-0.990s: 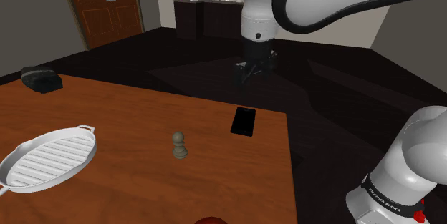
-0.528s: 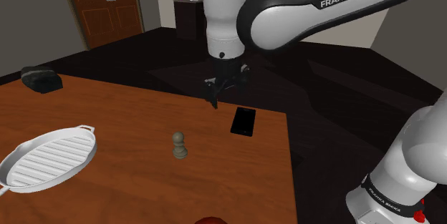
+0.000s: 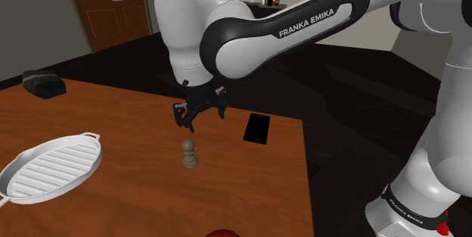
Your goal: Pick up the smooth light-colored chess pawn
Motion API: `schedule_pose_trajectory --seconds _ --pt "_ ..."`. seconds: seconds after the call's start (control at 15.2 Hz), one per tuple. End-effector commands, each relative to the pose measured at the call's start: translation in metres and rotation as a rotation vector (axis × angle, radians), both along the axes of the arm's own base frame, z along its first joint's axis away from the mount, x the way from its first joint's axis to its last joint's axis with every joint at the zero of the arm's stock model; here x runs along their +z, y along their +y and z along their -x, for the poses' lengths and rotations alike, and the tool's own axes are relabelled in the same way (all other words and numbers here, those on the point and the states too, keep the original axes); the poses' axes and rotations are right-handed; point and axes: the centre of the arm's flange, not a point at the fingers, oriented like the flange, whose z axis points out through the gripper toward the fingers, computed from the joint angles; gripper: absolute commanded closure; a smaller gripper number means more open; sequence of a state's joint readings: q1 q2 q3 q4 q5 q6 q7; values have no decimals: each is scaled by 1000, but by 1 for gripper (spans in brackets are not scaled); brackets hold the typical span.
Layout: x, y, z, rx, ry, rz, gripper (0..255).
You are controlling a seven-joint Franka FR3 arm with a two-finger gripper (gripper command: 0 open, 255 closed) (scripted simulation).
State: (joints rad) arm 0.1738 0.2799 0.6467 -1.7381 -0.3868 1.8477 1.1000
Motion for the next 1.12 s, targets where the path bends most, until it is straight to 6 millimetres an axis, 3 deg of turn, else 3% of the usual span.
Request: schedule_pose_trajectory --seconds 0.0,0.2,0.73,0.86,0.92,1.06 --pt "-12 22 -8 -9 -4 6 0" --pt "-29 55 -23 -19 -8 14 0" --pt "-70 57 -24 -20 -8 14 0" --pt "-70 57 -24 -20 -8 14 0" --pt "-71 58 -24 -19 -8 14 255" --pt "-71 58 -25 -20 -8 14 255"
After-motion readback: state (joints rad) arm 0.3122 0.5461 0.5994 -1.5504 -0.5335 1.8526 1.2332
